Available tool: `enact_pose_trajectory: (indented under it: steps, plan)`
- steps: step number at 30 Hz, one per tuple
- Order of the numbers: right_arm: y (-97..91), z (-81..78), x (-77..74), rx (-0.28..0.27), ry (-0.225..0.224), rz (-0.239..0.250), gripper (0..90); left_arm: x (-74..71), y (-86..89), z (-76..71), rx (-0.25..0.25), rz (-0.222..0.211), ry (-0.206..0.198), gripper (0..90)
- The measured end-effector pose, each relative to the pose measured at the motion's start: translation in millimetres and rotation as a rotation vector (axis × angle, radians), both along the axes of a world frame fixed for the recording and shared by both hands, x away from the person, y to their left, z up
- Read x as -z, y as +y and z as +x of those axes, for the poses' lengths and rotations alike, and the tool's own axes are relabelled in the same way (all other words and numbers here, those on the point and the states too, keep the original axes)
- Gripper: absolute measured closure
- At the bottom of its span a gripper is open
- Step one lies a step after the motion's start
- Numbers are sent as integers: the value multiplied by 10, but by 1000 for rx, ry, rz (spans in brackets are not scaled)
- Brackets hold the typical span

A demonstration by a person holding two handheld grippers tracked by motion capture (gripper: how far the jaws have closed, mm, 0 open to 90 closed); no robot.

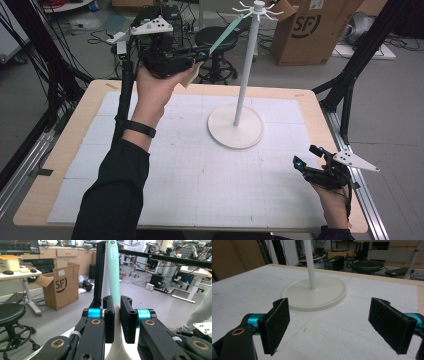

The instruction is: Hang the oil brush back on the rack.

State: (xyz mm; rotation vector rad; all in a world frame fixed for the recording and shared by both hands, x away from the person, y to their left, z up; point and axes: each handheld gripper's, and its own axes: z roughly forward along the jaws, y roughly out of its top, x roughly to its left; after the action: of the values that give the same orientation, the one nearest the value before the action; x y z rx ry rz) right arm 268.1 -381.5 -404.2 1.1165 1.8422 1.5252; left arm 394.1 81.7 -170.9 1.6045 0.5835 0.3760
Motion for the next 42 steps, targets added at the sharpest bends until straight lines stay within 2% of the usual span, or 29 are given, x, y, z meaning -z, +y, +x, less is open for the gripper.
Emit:
enact_pose_trajectory:
  steps: [9, 11, 13, 15, 20, 22, 25, 28, 33, 42]
  plan:
    - [-3, -3, 0, 0, 0, -2, 166, 53, -36, 25, -4, 15, 8, 803]
    - [-2, -4, 0, 1, 1, -1, 166, 63, -43, 29, -9, 11, 8, 718]
    - [-2, -1, 3, -1, 1, -2, 166, 73, -42, 32, -10, 19, 11, 692]
    - [-2, 0, 5, -1, 0, -5, 165, 89, -28, 21, -8, 18, 8, 618]
    - [6, -2, 7, -1, 4, -6, 165, 192, 103, -51, -10, 40, -8, 440]
    - [11, -1, 7, -3, 4, -7, 165, 277, 196, -104, -23, 56, -20, 394]
    - [19, 2, 10, -3, 7, -11, 165, 424, 366, -175, -25, 57, -8, 340]
    - [30, 4, 13, -5, 7, -15, 165, 635, 579, -268, -33, 66, 0, 303]
    - [66, 18, 27, -9, 15, -23, 165, 958, 858, -420, -45, 70, 11, 275]
    - [152, 76, 62, -28, 22, -47, 165, 1460, 1206, -726, -46, 88, 11, 231]
